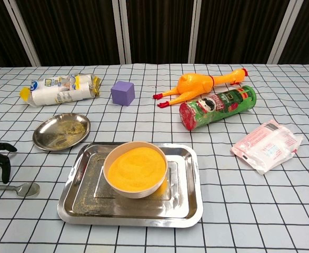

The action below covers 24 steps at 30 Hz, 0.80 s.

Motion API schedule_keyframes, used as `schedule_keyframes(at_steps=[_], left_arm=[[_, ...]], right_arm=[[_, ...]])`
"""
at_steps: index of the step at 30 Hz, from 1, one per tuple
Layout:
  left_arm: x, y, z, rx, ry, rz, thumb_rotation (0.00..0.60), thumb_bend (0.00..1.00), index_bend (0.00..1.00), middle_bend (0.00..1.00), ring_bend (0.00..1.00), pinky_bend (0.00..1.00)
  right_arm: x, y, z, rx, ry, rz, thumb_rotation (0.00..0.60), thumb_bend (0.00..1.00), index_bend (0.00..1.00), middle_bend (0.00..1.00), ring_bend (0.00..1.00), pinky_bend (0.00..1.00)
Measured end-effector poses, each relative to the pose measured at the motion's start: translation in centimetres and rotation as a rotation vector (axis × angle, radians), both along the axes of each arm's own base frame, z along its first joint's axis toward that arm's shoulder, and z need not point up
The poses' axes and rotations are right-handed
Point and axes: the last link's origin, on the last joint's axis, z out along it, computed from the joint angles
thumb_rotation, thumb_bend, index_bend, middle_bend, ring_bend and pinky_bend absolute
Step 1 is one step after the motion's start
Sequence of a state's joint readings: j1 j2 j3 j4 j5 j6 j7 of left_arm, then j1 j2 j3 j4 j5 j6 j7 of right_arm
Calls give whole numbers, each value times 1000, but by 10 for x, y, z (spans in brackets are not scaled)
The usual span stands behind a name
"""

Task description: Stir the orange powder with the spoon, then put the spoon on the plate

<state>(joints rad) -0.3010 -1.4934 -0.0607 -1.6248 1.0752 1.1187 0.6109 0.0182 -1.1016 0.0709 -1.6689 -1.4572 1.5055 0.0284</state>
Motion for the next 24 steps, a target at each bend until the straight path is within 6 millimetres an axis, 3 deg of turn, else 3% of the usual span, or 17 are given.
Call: schedule_keyframes(at_steps=[24], left_arm=[[-1, 0, -3, -2, 6, -3, 600, 522, 513, 75, 0, 0]], right_arm=[[0, 0, 0, 6, -5, -7, 600, 409, 0, 0, 0, 0]])
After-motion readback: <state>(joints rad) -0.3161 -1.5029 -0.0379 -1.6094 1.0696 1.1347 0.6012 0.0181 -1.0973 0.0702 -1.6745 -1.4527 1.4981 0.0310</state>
